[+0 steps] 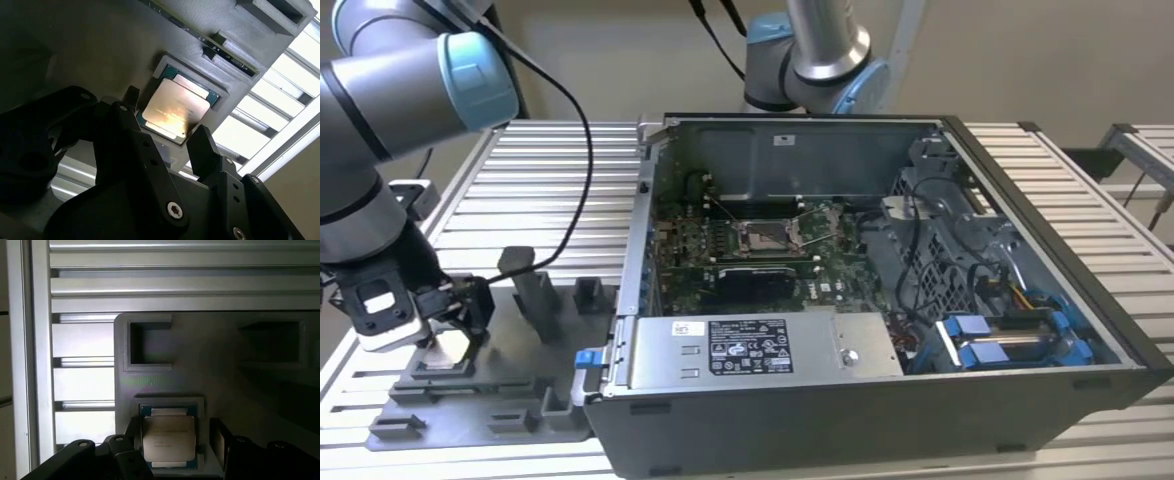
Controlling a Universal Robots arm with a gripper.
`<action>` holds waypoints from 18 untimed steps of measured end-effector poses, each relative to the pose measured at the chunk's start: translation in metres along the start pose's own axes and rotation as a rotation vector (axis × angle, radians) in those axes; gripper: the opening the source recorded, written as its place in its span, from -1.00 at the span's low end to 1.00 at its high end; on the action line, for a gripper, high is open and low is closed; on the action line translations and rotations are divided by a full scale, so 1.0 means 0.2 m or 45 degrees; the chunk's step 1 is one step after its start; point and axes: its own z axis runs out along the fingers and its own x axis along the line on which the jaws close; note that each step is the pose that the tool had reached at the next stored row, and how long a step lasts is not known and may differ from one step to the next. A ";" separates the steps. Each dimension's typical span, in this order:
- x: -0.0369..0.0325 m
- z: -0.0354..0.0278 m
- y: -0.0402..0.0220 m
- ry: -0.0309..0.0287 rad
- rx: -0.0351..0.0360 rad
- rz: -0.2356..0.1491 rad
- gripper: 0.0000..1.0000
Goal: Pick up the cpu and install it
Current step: 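Place the cpu into insertion slot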
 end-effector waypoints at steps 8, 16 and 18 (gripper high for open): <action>0.004 0.009 -0.001 0.0000 -0.0001 0.000 1.00; 0.018 0.017 -0.015 0.0008 -0.0002 0.000 1.00; 0.018 0.020 -0.020 0.0009 -0.0002 0.000 1.00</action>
